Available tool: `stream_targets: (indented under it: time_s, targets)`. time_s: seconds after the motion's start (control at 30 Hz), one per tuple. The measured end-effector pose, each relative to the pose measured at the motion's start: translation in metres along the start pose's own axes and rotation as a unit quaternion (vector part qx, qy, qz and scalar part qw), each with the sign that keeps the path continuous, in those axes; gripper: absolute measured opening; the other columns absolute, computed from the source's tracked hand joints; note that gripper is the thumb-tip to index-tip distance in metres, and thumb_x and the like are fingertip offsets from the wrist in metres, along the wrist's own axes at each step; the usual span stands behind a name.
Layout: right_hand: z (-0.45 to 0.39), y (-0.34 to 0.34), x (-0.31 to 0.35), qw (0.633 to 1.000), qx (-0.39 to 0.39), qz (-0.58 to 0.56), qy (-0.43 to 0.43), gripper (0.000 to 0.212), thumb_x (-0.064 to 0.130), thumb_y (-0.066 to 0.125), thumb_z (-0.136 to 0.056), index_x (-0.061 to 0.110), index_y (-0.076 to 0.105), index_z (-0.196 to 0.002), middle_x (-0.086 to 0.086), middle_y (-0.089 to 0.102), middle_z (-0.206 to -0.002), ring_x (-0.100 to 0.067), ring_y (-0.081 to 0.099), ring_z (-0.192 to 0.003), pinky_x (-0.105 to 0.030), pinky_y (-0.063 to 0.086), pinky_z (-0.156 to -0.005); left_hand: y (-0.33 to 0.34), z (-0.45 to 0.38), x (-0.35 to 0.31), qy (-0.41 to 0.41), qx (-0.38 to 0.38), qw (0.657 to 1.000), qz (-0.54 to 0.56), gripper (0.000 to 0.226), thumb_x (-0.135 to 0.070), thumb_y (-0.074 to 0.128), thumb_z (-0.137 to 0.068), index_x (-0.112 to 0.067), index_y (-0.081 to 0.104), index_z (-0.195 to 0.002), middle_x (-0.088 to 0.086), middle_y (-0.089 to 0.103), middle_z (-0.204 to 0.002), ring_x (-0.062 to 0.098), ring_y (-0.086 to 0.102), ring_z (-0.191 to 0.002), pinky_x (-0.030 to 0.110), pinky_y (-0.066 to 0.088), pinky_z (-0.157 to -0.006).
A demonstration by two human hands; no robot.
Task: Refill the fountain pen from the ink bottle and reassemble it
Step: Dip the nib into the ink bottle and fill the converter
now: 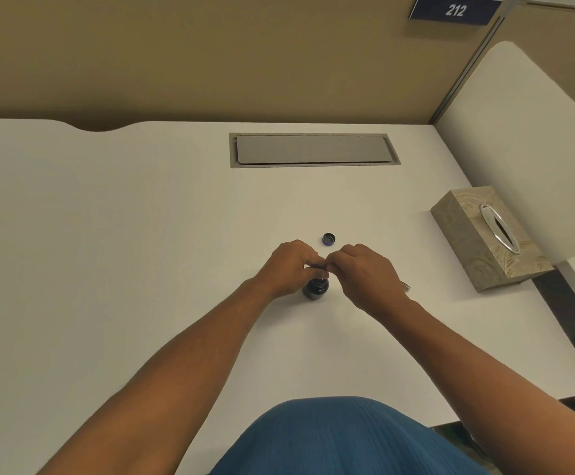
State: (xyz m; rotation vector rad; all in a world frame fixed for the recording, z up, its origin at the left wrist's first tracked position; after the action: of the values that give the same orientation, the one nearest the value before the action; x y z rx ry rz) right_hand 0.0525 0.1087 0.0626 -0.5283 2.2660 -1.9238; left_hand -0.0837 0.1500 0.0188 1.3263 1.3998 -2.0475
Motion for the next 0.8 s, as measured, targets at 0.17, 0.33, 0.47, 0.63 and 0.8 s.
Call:
stream_targets:
  time_s: [0.17, 0.33, 0.47, 0.63, 0.8]
  targets:
    - [-0.0015, 0.0003, 0.0011, 1.0, -0.011, 0.022, 0.008, 0.016, 0.025, 0.072, -0.088, 0.016, 0.066, -0.075, 0.0, 0.06, -0.065, -0.025, 0.055, -0.058, -0.026, 0.031, -0.047, -0.0019, 0.0029, -0.0049, 0.005, -0.01, 1.0, 0.004, 0.02, -0.02, 0.074, -0.087, -0.026, 0.08, -0.105, 0.017, 0.071, -0.1, 0.027, 0.06, -0.103, 0.045, 0.047, -0.093]
    - [-0.003, 0.001, -0.0001, 0.999, -0.02, 0.034, 0.005, 0.018, 0.025, 0.072, -0.088, 0.015, 0.066, -0.074, -0.001, 0.059, -0.064, -0.026, 0.051, -0.056, -0.029, 0.032, -0.049, -0.0031, 0.0048, -0.0067, 0.009, -0.029, 1.0, -0.004, 0.019, -0.02, 0.075, -0.087, -0.024, 0.08, -0.104, 0.017, 0.07, -0.104, 0.023, 0.059, -0.108, 0.046, 0.04, -0.104]
    - [-0.0021, -0.0021, 0.0012, 1.0, -0.024, 0.004, -0.013, 0.004, 0.02, 0.072, -0.088, 0.016, 0.071, -0.089, -0.003, 0.065, -0.076, -0.028, 0.056, -0.063, -0.035, 0.045, -0.052, -0.0061, 0.0029, -0.0073, 0.014, -0.038, 0.999, -0.005, 0.017, -0.025, 0.075, -0.087, -0.022, 0.08, -0.103, 0.008, 0.073, -0.106, 0.02, 0.058, -0.113, 0.049, 0.04, -0.104]
    - [-0.0022, -0.0031, 0.0006, 0.999, -0.028, -0.003, -0.021, 0.004, 0.014, 0.071, -0.088, 0.018, 0.071, -0.088, -0.001, 0.064, -0.075, -0.027, 0.054, -0.062, -0.032, 0.04, -0.051, -0.0074, 0.0024, -0.0064, 0.006, -0.034, 0.999, -0.012, 0.02, -0.022, 0.076, -0.086, -0.023, 0.079, -0.106, 0.006, 0.071, -0.113, 0.019, 0.055, -0.119, 0.048, 0.037, -0.107]
    - [-0.001, -0.0002, 0.0025, 0.999, -0.027, 0.018, 0.001, 0.015, 0.021, 0.069, -0.089, 0.015, 0.068, -0.075, -0.002, 0.059, -0.066, -0.026, 0.052, -0.059, -0.028, 0.035, -0.047, -0.006, 0.0045, -0.0058, 0.0, -0.034, 0.999, -0.007, 0.02, -0.024, 0.075, -0.087, -0.028, 0.079, -0.106, 0.006, 0.068, -0.118, 0.017, 0.054, -0.118, 0.045, 0.038, -0.108]
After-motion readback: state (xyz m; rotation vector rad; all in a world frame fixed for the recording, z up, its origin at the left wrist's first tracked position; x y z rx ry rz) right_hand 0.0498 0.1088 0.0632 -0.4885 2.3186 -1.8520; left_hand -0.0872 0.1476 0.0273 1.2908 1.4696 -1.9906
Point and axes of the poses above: each hand's wrist, its own z-axis away from the middle knuckle, its own y-axis out of the palm, x = y × z, the point moved 5 cm from there along -z, towards the middle knuckle
